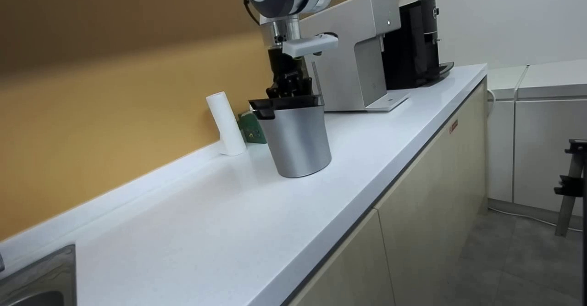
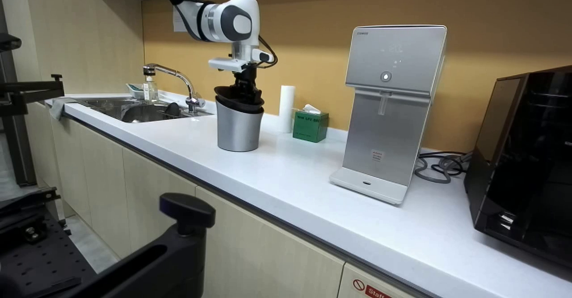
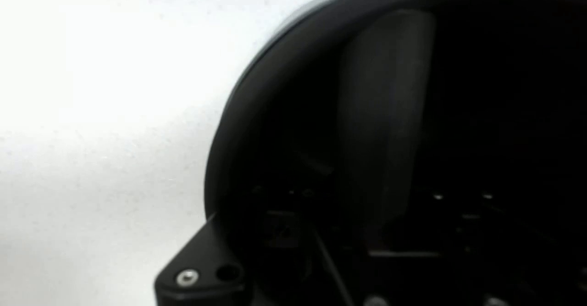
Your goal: Remove the black jug from the silver jug and put it on the kitchen countertop
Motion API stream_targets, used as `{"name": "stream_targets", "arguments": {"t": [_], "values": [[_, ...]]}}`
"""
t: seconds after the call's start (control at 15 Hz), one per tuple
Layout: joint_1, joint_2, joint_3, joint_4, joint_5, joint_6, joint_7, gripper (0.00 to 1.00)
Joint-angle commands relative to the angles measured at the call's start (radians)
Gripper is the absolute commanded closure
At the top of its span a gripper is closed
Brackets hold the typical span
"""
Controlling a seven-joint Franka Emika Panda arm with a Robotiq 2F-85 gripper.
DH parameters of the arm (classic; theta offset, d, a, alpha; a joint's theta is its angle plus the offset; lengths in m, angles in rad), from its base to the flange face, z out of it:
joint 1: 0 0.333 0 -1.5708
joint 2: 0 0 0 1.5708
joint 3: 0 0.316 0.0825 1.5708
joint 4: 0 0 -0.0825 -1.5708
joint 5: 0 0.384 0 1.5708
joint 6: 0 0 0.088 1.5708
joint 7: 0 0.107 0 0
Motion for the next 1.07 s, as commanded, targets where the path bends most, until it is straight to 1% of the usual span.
{"name": "stream_targets", "arguments": {"t": [0.0, 0.4, 1.0], "values": [[0.013, -0.048, 0.019, 0.014, 0.023, -0.045, -0.006, 0.97], [0.029, -0.097, 0.015, 0.035, -0.011, -0.058, 0.017, 0.97], [0.024, -0.184, -0.009, 0.190, -0.102, -0.178, 0.069, 0.97]]}}
